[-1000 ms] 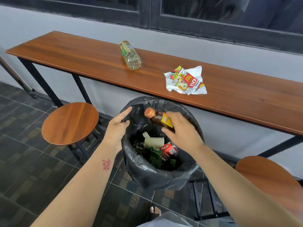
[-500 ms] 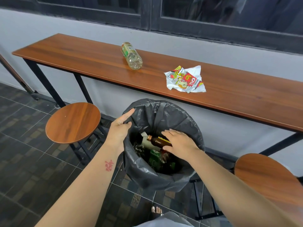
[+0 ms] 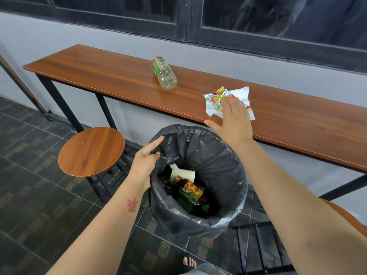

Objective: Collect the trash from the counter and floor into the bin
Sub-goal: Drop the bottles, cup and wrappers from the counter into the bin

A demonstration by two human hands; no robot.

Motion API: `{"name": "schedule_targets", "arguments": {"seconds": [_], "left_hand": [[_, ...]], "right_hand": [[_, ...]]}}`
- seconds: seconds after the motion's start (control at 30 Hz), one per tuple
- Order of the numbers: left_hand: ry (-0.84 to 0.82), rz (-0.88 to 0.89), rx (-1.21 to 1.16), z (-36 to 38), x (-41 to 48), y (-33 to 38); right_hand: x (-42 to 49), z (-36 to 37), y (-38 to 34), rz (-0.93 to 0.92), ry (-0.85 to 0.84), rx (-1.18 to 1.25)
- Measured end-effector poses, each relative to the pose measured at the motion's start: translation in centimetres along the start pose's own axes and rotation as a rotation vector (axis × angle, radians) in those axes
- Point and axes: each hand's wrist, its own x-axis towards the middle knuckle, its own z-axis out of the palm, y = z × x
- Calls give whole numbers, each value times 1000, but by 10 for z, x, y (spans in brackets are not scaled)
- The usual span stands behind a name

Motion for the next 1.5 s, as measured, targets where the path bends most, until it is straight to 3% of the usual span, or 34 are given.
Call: {"name": "schedule_targets", "arguments": {"seconds": [0.13, 0.43, 0.57, 0.7, 0.9, 1.07, 1.2, 1.33, 1.5], "left_hand": [[14, 10, -7, 1, 1, 4], [63, 5, 7, 0, -3, 13], [71, 2, 5, -5, -9, 13], [80, 23, -4, -13, -19, 16], [142, 57, -10, -28, -26, 21], [151, 67, -15, -37, -33, 22], [166, 68, -15, -42, -36, 20], [190, 67, -24, -48, -31, 16], [216, 59, -64, -55, -20, 13]], "right_hand": [[9, 8, 0, 32, -131, 0], [-17, 30, 14, -291, 261, 66], [-28, 32, 10, -331, 362, 74], [-54, 28, -7, -489, 462, 74], [-100, 43, -32, -639, 220, 92], [-114, 58, -59, -557, -413, 29], [-120, 64, -73, -532, -703, 24], [-115, 70, -74, -511, -738, 39], [-87, 49, -86, -499, -515, 198]]}}
